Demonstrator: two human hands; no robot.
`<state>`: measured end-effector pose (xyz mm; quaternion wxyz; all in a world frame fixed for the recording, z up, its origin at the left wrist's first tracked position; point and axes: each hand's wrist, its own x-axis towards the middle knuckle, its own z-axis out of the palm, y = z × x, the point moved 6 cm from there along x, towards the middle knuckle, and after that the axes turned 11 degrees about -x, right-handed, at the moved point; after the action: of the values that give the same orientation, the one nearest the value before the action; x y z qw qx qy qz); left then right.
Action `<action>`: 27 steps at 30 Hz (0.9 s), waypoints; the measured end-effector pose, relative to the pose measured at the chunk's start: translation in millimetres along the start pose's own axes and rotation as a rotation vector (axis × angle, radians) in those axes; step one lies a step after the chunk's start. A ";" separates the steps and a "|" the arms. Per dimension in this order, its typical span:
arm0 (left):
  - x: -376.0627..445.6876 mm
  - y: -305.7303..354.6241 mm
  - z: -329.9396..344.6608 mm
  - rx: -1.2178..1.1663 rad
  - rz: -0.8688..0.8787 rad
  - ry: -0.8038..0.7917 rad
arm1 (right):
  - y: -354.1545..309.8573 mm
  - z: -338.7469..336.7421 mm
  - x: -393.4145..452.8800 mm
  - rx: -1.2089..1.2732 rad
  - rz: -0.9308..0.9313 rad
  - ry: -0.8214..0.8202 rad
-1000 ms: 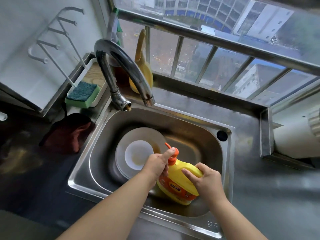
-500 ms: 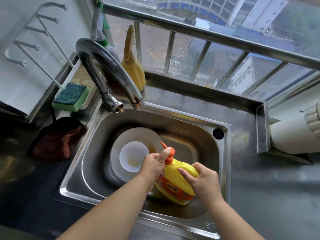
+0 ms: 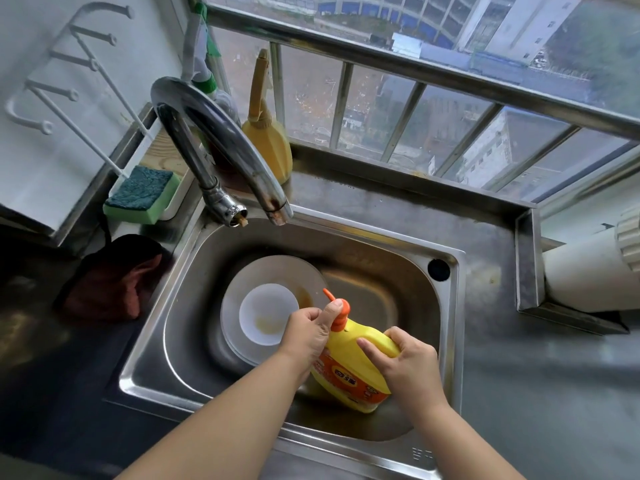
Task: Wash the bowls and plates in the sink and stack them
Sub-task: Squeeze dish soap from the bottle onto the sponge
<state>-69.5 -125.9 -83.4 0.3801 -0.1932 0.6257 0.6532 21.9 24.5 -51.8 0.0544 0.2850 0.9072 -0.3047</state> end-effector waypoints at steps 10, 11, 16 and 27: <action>-4.3 0.7 -2.0 -0.027 -0.010 -0.033 | -1.9 -0.3 -4.0 -0.017 -0.028 0.003; -5.5 2.0 -1.0 -0.023 -0.016 -0.039 | -1.5 -1.1 -4.5 -0.012 -0.027 0.005; -7.4 2.3 1.4 -0.003 -0.017 -0.054 | 1.8 -0.7 -6.9 -0.005 -0.017 0.001; -9.6 3.5 -1.9 0.011 0.014 -0.030 | 0.7 0.6 -8.7 -0.005 -0.021 0.011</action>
<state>-66.4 -129.9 -74.3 0.3861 -0.1769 0.6247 0.6553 29.5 20.4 -50.3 0.0469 0.2769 0.9111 -0.3016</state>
